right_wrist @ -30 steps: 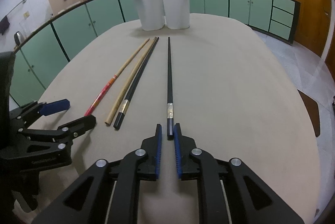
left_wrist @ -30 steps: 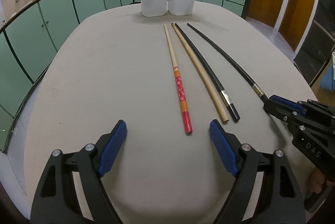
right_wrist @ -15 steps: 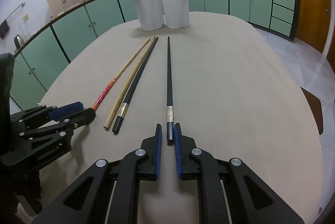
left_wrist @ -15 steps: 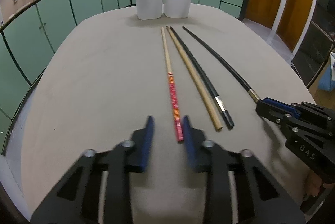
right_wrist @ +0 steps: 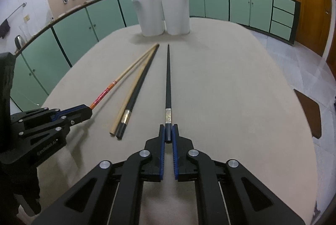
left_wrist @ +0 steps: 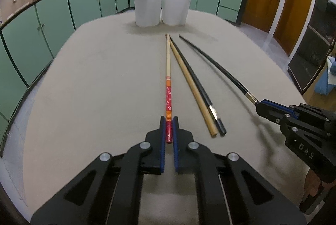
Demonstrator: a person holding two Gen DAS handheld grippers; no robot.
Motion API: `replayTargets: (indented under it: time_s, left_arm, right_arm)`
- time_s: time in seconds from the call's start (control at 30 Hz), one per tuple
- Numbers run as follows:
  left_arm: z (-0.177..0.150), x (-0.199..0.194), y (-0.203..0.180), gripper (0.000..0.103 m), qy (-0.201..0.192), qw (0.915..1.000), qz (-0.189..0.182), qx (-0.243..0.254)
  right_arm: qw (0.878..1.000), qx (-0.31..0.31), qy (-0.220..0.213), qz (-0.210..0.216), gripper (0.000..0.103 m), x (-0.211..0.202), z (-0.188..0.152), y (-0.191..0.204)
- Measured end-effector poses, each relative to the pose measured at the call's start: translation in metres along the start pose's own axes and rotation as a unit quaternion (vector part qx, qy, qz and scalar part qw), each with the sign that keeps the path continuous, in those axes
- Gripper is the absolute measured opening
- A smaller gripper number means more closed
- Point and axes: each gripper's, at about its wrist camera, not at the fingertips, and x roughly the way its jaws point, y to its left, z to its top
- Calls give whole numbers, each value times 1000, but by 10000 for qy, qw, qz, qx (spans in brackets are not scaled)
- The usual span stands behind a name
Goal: Organize utensils
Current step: 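Lift both chopsticks and lower them upright into the white holder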
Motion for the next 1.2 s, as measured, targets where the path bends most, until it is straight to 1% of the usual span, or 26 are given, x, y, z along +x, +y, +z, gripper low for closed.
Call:
replayTargets:
  time_s: [0.2,0.33,0.57,0.7,0.97,1.2]
  left_arm:
    - [17,-28,2,5,-368,9993,56,59]
    - [34,-47,4,5,-630,9980,48,62]
    - [67,-82,3,5,-1154,9931,1,213]
    - [86,-95,4,5,-1389,9899,-44,292]
    - [114,-112,5,5,-1692,9847,-167,389]
    - [128,-125,9,5,-1853,9813,-314,418]
  right_arm:
    - [9994,-44,-329,5,6,-25,23,-2]
    - [9983,-102,-575,4,6,-42,39,0]
    - [9950,-280,-960,-17,6,-69,76,2]
    - [9926,-434,-1135,-27,6,-80,97,6]
    - [9906,-515,-1260,144,6,-92,134,12]
    - [9888,-624,-1311,339,6,-106,163,12]
